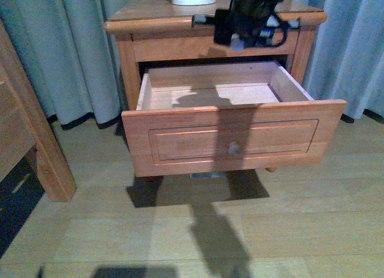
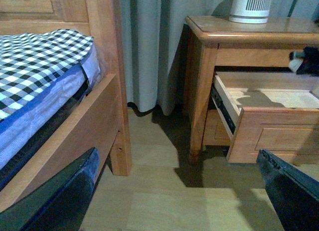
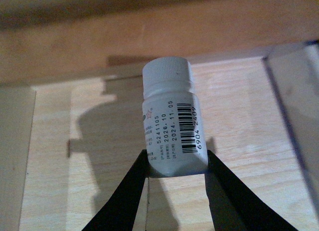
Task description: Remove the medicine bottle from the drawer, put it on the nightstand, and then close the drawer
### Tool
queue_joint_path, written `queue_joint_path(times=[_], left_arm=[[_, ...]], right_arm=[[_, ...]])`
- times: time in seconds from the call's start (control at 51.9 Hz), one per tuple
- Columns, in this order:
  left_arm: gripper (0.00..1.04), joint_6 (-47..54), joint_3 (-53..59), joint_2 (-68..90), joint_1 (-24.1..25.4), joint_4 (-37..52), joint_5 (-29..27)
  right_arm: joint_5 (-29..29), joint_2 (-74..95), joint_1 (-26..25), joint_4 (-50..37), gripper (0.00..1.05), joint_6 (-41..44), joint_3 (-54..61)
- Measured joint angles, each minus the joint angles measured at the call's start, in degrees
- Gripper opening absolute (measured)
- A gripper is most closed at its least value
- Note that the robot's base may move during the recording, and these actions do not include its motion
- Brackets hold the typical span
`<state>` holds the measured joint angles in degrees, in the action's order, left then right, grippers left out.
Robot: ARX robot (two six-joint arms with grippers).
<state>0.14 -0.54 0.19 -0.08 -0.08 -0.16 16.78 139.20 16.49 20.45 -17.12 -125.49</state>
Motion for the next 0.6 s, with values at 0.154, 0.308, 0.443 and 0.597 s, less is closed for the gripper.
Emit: queue_joint_path(times=[0.154, 0.308, 0.443, 0.597], left_arm=[[0.98, 0.0, 0.0, 0.0, 0.0, 0.0, 0.0], [0.98, 0.0, 0.0, 0.0, 0.0, 0.0, 0.0], [0.98, 0.0, 0.0, 0.0, 0.0, 0.0, 0.0], [0.98, 0.0, 0.0, 0.0, 0.0, 0.0, 0.0]], right_arm=[[2.0, -5.7, -2.4, -1.1, 0.28, 2.0, 1.5], [3.8, -2.0, -5.8, 3.7, 0.28, 4.2, -10.4], [4.8, 5.4, -7.3, 10.0, 0.28, 5.0, -23.3], [5.3, 11.5, -8.2, 13.2, 0.28, 5.4, -30.0]])
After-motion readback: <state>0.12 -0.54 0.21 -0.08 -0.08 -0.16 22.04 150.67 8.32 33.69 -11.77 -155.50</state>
